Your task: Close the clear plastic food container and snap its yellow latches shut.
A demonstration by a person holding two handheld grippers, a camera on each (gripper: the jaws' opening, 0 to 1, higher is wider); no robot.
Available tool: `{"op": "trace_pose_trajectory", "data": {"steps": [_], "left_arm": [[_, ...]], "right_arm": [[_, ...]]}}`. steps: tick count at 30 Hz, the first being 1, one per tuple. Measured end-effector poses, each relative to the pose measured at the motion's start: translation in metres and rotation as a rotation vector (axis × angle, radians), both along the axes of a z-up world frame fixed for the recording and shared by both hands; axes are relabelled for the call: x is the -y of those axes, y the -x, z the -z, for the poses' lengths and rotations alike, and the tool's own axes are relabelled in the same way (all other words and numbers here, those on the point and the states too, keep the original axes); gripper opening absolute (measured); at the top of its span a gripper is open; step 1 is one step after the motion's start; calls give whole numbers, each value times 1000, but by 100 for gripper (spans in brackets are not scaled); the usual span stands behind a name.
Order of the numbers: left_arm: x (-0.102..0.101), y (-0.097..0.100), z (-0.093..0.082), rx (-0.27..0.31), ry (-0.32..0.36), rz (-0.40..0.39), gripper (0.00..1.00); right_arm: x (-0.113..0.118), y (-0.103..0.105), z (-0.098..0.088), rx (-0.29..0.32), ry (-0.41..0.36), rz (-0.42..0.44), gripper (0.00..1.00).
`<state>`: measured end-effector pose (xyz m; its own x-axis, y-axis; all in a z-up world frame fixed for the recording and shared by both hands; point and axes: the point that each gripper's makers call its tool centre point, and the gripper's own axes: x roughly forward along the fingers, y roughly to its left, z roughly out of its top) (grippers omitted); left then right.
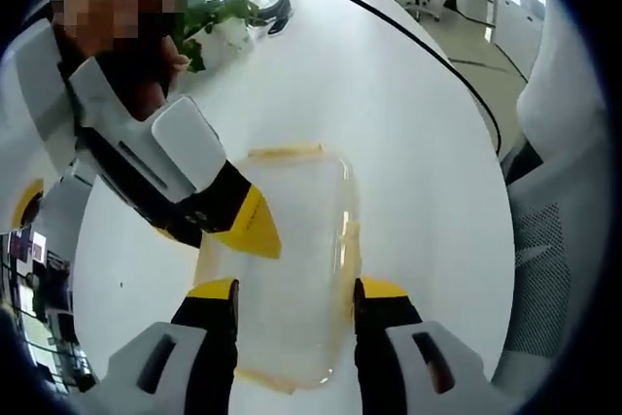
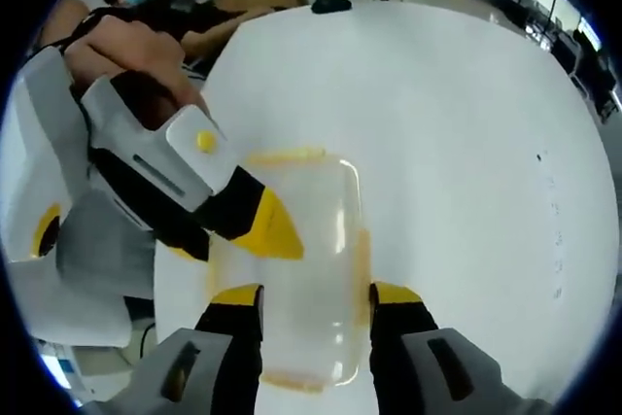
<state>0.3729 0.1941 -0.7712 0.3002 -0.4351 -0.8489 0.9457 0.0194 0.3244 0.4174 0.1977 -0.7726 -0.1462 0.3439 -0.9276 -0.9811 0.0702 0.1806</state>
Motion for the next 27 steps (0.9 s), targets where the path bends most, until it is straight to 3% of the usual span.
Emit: {"op": "trace_pose_trajectory", "data": {"steps": [7,27], "left_arm": [[-5,2,-8,-22,4,18,46],[-24,-10,-8,-73,3,23,72]], "right_arm": [[4,2,-4,72,-11,-3,43],[23,13,-13,155,-58,39,65]]}}
